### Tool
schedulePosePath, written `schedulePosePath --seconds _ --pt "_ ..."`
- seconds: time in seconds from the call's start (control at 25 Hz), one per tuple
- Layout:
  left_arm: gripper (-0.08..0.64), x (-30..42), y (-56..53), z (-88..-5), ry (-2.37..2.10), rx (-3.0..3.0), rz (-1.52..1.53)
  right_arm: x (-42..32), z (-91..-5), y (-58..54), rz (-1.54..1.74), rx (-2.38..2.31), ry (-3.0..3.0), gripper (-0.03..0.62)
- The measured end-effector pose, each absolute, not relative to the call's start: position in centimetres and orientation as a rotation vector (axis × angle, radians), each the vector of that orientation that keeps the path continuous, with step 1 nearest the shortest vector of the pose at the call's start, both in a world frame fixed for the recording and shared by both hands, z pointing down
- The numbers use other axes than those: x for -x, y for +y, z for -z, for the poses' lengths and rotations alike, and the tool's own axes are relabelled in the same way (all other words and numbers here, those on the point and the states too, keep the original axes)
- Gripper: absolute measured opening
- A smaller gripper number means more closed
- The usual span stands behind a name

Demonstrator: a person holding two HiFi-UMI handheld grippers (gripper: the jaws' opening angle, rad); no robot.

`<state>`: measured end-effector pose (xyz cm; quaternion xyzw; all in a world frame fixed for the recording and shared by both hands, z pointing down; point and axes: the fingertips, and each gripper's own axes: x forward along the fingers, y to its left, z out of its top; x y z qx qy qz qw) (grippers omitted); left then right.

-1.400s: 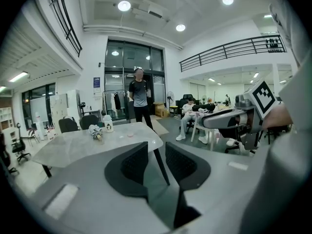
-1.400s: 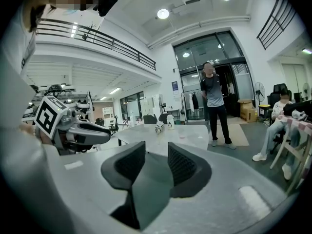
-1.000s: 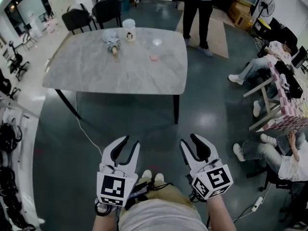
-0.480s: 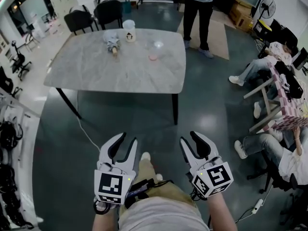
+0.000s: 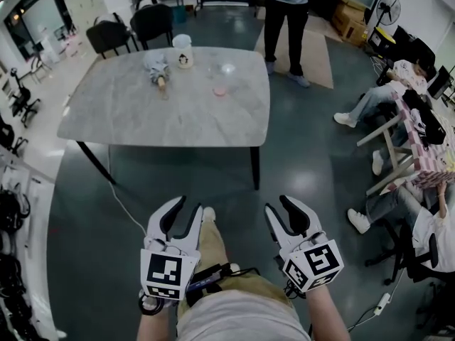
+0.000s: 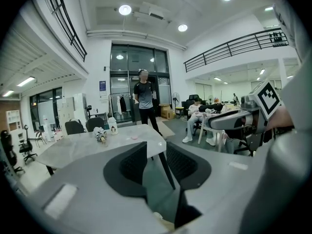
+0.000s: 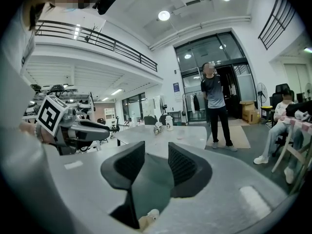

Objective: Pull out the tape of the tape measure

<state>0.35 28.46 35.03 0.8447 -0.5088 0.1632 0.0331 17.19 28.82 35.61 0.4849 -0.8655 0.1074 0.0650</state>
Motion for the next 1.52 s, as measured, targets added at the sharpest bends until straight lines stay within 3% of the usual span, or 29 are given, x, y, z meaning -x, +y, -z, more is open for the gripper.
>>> schedulePosePath --seconds 1.52 --pt "0.124 7.0 -1.6 -35.7 -1.332 -2.658 -0.533 -9.3 -35.3 0.6 -0.402 -1.576 -2.44 0.146"
